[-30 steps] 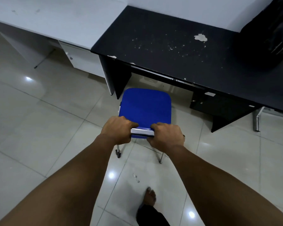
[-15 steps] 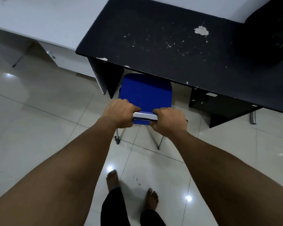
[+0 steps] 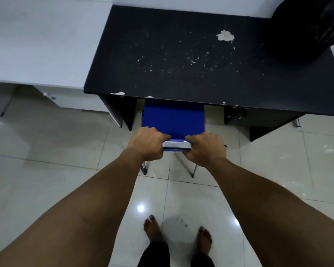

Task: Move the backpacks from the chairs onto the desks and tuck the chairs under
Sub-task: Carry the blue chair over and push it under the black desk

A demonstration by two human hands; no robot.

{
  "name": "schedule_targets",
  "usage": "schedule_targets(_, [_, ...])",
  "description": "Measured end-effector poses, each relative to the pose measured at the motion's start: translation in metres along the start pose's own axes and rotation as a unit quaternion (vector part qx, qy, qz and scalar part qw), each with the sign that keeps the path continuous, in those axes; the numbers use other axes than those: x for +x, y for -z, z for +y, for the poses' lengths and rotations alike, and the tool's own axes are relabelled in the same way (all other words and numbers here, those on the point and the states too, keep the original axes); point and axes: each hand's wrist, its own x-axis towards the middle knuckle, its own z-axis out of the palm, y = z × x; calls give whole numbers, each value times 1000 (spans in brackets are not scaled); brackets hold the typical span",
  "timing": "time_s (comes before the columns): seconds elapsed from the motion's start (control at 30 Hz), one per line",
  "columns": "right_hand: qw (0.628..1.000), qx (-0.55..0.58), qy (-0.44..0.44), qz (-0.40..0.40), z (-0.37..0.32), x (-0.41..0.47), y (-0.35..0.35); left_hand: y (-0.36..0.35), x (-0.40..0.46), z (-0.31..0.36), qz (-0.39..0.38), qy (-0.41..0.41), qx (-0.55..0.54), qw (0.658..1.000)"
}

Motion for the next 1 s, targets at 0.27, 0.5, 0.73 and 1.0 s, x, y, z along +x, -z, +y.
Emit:
schedule_targets(0.27, [1000,-2,-17,-8,-2,27,6,5,22,-23,15,-10,0,1000])
schedule_targets(0.5, [1000,2,-16,12,11,48,5,7,48,-34,33,-19,-4,999])
schedule_targets(0.73, [1000,4,-18,9,30,74,12,13,77,-40,31,-13,-30,999])
schedule_targets(1.0, [1000,3,-15,1,53,101,18,18,112,-43,29,-3,-27,999])
